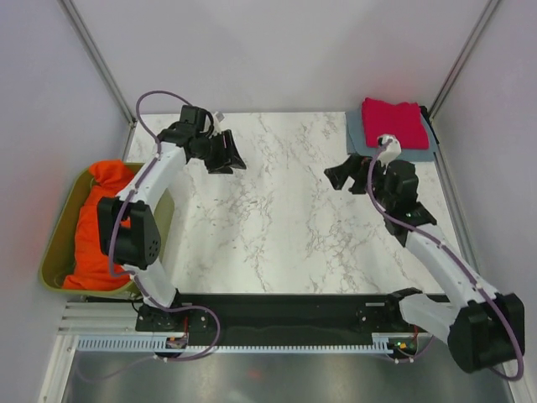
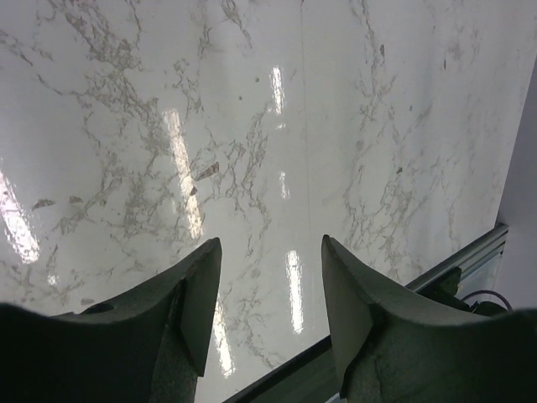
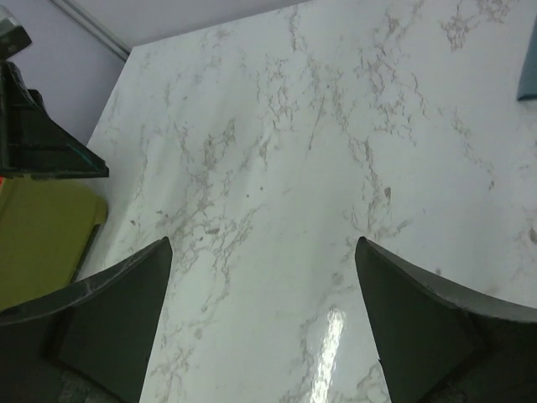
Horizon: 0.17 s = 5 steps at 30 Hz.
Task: Fold and stack the t-shirts
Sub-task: Reset both grippers
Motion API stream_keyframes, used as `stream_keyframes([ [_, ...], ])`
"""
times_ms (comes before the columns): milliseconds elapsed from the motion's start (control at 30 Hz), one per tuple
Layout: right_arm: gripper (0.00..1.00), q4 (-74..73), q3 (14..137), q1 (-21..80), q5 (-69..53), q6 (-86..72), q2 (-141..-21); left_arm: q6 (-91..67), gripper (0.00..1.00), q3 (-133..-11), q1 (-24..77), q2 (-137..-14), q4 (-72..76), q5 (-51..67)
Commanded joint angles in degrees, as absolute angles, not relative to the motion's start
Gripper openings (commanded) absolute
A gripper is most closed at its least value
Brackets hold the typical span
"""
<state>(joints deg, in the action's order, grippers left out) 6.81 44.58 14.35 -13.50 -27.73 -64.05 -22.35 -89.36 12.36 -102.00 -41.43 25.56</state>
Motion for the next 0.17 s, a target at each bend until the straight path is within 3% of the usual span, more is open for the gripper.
stream_keyframes([
  [0,0.98,1.5,36.6,14.3,-15.9,-30.3,-57.1,-24.9,0.58,-85.7,12.4,-92.8,-40.2,23.1],
  [133,0.98,-3.4,31.2,14.2,-17.1,-31.8,-50.6,-25.3,0.61,-78.8,12.4,-81.7,-40.1,19.1],
])
